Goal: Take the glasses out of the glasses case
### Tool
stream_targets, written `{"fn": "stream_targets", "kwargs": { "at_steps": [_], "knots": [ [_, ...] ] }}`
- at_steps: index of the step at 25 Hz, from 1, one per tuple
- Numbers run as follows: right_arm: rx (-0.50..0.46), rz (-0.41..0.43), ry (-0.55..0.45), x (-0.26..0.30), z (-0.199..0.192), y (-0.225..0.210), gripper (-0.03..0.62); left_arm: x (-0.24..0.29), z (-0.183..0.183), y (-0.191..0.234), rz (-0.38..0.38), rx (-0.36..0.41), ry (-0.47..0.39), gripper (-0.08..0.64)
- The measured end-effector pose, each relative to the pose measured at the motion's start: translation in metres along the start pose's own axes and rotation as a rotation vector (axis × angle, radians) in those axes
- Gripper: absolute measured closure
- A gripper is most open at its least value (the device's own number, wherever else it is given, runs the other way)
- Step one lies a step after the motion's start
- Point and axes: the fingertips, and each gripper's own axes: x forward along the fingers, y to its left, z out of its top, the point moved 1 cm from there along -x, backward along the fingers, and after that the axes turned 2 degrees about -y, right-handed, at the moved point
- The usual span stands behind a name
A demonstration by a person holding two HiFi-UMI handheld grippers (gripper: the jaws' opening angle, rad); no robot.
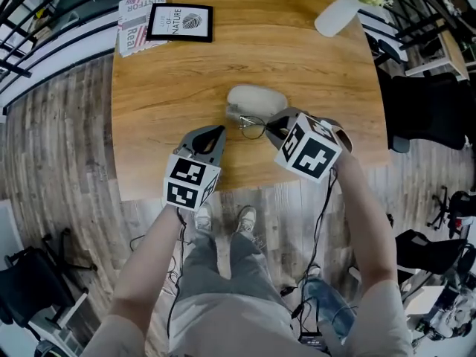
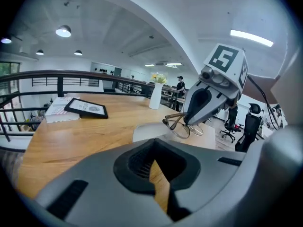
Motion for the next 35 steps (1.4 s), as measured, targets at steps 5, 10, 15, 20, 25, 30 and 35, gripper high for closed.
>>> {"fn": "stream_targets", "kwargs": {
  "at_steps": [5, 10, 15, 20, 25, 30, 35],
  "knots": [
    [-0.01, -0.107, -0.055, -0.065, 0.023, -0.001, 0.557, -0.037, 0.055, -0.003, 0.028, 0.066, -0.068, 0.545],
    [-0.017, -0.247, -0.146, -0.15, 0.048, 0.002, 0.558, -0.086, 0.12, -0.01, 0.066, 0.135, -0.159, 0.546],
    [0.019, -0.408, -0.307, -0.242, 0.074, 0.01, 0.558, -0.141, 0.191, -0.024, 0.108, 0.21, -0.278, 0.546],
    [0.066, -0.573, -0.526, -0.327, 0.092, 0.03, 0.557, -0.201, 0.253, -0.049, 0.132, 0.29, -0.416, 0.546],
    [0.158, -0.669, -0.793, -0.402, 0.095, 0.057, 0.557, -0.247, 0.292, -0.075, 0.17, 0.371, -0.496, 0.545],
    [0.306, -0.78, -0.967, -0.443, 0.076, 0.085, 0.558, -0.288, 0.318, -0.099, 0.172, 0.407, -0.583, 0.546],
    [0.42, -0.85, -1.077, -0.46, 0.055, 0.103, 0.557, -0.312, 0.323, -0.121, 0.195, 0.454, -0.608, 0.545]
  ]
}}
